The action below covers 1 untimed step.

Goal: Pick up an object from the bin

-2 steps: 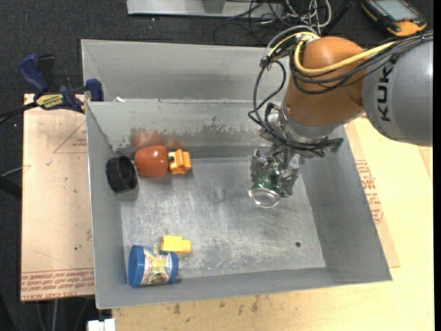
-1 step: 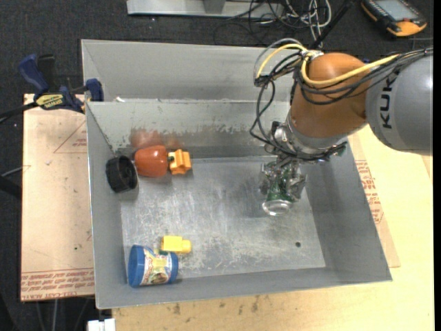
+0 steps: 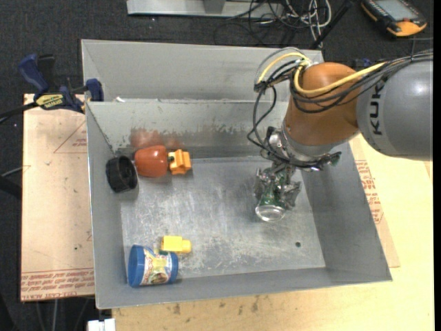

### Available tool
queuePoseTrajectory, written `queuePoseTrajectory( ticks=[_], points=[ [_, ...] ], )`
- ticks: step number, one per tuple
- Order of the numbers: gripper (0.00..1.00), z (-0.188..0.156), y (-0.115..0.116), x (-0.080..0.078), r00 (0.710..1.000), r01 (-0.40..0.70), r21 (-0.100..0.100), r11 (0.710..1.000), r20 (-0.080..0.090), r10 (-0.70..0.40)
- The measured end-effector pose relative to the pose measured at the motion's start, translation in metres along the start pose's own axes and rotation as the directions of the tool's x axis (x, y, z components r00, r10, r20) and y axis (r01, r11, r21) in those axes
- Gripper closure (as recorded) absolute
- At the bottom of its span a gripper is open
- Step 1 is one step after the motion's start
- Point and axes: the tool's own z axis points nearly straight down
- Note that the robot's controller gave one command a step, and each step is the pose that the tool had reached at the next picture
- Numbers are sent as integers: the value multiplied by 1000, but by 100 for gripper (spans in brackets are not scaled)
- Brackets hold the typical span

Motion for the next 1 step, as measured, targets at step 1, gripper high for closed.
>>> queuePoseTrajectory(
  ticks=[1],
  points=[
    [100,5,4,-5,1000,25,-1,1000,3,-25]
  ],
)
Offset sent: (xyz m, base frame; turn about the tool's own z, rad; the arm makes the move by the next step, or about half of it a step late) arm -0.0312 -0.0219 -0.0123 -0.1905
